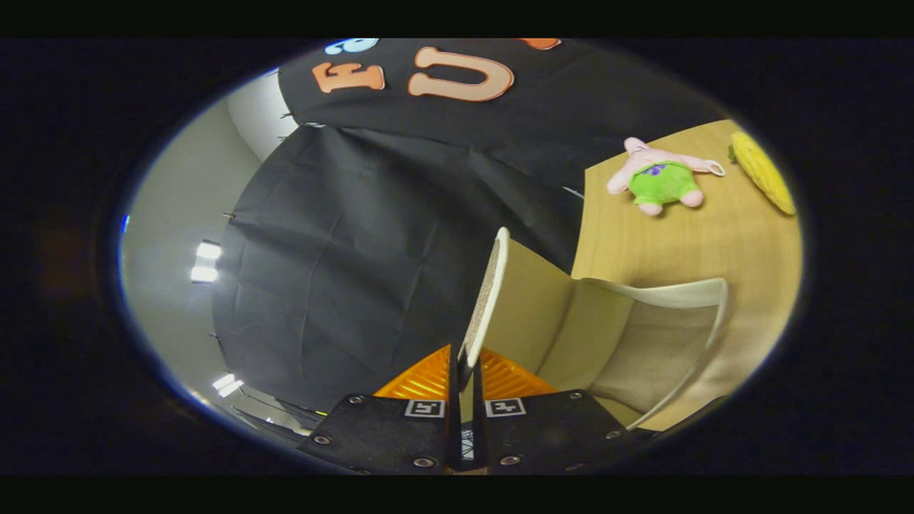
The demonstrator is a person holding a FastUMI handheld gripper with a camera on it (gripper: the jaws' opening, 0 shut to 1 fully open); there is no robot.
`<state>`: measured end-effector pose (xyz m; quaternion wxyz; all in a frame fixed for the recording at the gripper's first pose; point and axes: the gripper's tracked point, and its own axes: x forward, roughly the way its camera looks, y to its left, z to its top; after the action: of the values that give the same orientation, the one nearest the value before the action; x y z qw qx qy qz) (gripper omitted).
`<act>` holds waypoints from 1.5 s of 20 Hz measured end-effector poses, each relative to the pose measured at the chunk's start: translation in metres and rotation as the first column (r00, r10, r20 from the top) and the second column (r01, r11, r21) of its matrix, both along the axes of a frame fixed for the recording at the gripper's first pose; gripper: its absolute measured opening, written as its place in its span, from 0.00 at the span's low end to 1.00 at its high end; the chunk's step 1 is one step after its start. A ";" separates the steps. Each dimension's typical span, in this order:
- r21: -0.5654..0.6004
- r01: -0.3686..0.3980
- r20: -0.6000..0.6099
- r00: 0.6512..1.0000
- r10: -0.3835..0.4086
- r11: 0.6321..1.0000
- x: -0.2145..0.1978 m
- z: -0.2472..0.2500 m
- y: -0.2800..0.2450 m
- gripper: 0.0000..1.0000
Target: Open the storage box then place both shoes into the box .Put the left shoe in first, then the right shoe, with the right side of both shoes facing outward in a uniform manner.
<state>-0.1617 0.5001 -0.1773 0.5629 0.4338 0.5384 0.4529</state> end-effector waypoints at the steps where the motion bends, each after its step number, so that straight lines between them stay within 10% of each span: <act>1: -0.006 -0.018 0.016 1.000 0.018 1.000 -0.003 0.003 0.015 0.07; 11: -0.108 -0.065 -0.058 0.997 0.059 0.992 -0.028 -0.039 0.127 0.08; 19: -0.279 -0.072 -0.133 0.990 0.036 0.958 -0.046 -0.085 0.103 0.08; 30: -0.439 0.008 0.092 0.995 0.036 0.898 -0.013 -0.112 -0.076 0.84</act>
<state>-0.1748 0.4241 -0.2889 0.6686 0.2691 0.6014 0.3448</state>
